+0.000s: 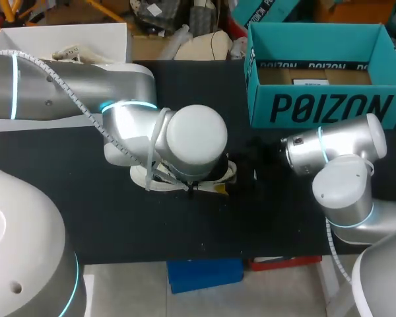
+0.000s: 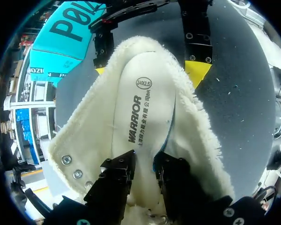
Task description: Take the shoe out of the shoebox, open the shoe tongue, remove and reinsert the insole, then place the shoe into the shoebox
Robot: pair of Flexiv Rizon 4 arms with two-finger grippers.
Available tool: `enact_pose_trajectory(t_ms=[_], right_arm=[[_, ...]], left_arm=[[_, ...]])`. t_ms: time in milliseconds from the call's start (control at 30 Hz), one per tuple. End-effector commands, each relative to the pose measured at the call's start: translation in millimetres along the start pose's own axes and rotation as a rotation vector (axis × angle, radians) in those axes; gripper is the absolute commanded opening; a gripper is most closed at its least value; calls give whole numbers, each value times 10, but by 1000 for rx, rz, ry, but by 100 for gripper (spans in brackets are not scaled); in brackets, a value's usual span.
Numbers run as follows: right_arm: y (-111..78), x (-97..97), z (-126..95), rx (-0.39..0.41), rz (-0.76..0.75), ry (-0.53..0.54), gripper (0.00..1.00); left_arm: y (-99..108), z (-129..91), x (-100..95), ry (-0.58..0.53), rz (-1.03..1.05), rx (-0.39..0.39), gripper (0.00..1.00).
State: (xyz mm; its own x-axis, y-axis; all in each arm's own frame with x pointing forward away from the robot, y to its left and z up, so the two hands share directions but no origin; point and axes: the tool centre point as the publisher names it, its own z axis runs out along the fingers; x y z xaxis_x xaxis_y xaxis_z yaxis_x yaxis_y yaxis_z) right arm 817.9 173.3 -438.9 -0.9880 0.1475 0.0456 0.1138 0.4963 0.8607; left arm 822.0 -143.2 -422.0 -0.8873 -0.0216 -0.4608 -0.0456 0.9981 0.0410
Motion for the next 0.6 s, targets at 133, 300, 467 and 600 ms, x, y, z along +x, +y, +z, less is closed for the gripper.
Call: enact_pose_trajectory(t_ms=[133,300,467,600], right_arm=[[-32,-7,-3,1,2,0,0],[-32,-7,-3,1,2,0,0],[-32,-7,-3,1,2,0,0],[-32,-7,-3,1,2,0,0]], left_arm=[[240,866,-20,-113,-9,72,25],[224,881,-7,-90,-21,97,18],[197,868,32,-17,-10,115,0],[157,795,49,52,25,117,0]])
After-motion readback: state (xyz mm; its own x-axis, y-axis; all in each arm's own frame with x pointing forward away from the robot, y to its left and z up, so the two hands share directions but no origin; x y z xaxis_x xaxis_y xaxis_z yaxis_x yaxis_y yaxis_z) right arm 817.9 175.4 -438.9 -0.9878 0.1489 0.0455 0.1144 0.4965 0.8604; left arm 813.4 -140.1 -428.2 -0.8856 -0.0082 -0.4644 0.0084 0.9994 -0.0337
